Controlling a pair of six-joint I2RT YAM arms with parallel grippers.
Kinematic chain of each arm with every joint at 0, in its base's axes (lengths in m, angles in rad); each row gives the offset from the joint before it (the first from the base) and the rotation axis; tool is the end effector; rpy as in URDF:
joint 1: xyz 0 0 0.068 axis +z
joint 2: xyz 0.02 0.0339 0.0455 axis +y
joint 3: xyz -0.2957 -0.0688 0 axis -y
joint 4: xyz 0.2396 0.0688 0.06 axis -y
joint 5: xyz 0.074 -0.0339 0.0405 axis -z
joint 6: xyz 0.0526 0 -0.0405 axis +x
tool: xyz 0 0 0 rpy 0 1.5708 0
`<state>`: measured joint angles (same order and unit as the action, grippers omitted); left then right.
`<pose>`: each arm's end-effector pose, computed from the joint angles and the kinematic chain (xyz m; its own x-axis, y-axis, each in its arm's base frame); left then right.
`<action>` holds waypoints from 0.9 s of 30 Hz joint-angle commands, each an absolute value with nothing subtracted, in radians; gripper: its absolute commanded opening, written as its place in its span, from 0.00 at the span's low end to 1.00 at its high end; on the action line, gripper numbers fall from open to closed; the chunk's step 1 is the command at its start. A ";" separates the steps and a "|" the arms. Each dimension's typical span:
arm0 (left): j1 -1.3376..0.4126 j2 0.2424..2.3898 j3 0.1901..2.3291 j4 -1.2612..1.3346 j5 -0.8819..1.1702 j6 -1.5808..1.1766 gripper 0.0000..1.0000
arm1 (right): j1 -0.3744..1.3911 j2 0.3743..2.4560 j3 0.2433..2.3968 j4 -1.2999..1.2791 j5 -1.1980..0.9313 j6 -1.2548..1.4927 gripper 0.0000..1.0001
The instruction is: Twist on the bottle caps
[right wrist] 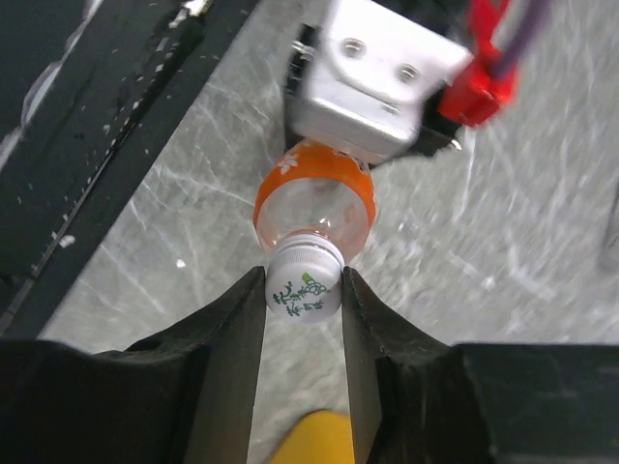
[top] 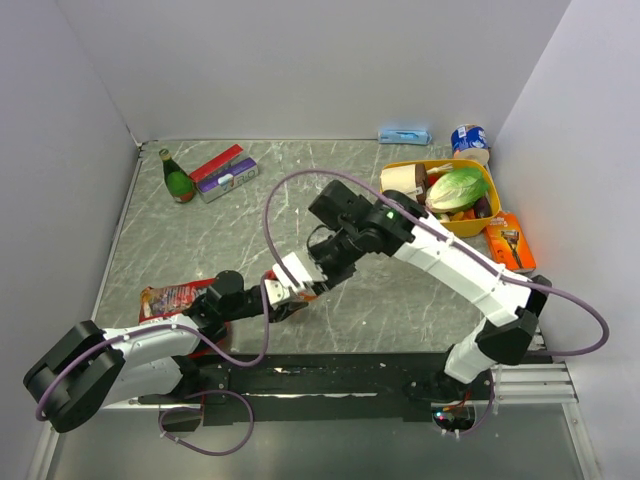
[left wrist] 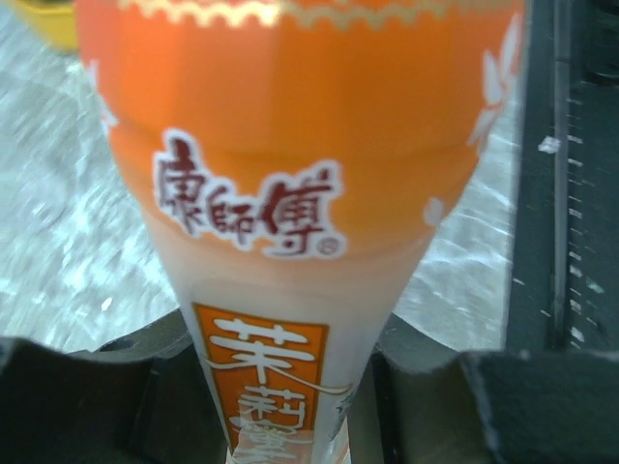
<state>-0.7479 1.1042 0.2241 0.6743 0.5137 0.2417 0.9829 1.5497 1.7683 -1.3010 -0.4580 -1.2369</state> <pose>0.1314 -0.1571 0.2066 0.0807 0.2095 -0.9745 0.9534 0.2690 0.1368 0.1423 0.2555 0.4127 0.6533 -0.5477 -0.5227 -0.7450 -0.5878 -0.3153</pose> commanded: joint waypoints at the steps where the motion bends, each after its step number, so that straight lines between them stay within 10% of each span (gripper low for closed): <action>1: -0.755 1.086 0.273 0.833 0.269 0.126 0.01 | 0.966 1.649 1.813 -1.208 -0.365 -0.825 0.20; 17: -0.776 1.120 0.341 0.766 -0.126 0.087 0.01 | 0.864 1.905 2.092 -1.374 -0.426 -0.374 0.20; 21: -0.776 1.111 0.333 0.697 -0.100 0.071 0.01 | 0.835 1.884 2.152 -1.378 -0.406 -0.411 0.58; 27: -0.776 1.075 0.321 0.617 0.081 0.089 0.01 | 0.746 1.729 2.142 -1.324 -0.463 -0.604 0.78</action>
